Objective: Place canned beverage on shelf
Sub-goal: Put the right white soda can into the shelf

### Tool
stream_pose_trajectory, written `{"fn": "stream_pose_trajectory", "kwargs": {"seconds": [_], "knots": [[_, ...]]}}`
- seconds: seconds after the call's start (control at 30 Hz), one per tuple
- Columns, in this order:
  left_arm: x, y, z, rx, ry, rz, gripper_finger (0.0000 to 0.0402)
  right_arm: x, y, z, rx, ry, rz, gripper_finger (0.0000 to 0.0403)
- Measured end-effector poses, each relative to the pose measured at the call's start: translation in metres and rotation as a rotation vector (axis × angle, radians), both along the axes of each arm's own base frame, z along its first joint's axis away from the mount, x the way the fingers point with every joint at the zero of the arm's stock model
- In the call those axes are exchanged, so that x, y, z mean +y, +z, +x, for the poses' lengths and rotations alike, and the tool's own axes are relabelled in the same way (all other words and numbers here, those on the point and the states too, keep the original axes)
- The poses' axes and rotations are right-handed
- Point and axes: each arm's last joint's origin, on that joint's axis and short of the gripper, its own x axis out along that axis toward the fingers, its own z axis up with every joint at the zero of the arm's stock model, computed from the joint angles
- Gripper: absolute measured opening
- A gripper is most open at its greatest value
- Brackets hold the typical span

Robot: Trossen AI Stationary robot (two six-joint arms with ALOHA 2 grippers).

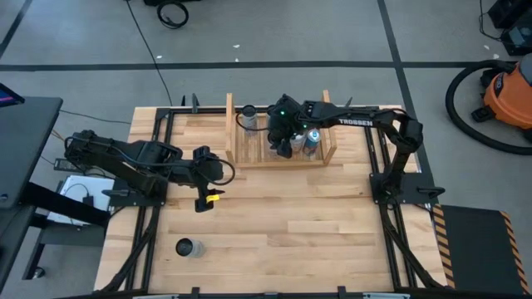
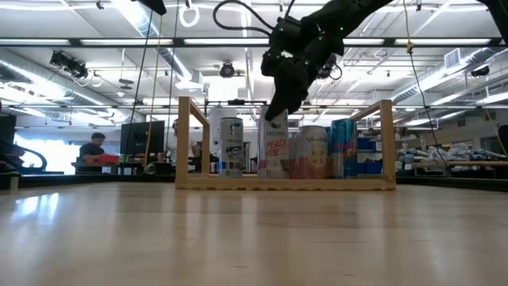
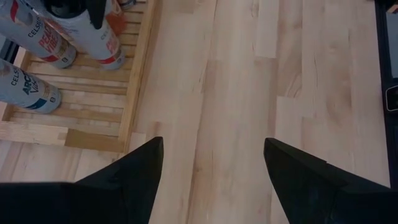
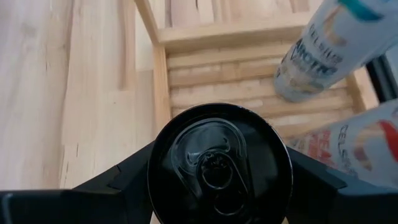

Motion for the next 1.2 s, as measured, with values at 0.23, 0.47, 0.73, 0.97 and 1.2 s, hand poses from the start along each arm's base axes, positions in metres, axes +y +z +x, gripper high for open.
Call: {"fn": "stream_pose_trajectory", "kwargs": {"seconds": [0.23,0.47,0.73,0.97,1.2], "knots": [[0.0,0.0,0.0,0.0,0.0,0.0,0.0279,-0.006,-0.003,-0.001,-0.039,0.011,0.019,0.0273],[0.0,0.0,0.0,0.0,-0.001,0.001,0.0279,-0.016,-0.003,-0.006,-0.035,-0.018,0.018,0.0278],[0.0,0.0,0.0,0.0,-0.002,0.002,0.0279,-0.019,-0.002,-0.007,-0.069,0.03,0.078,0.0305],[0.0,0.0,0.0,0.001,-0.002,0.002,0.0279,-0.02,0.001,-0.005,-0.098,0.026,0.05,0.0319],[0.0,0.0,0.0,0.003,-0.019,0.016,0.0279,-0.023,0.002,-0.003,-0.102,-0.012,-0.006,0.032]]}}
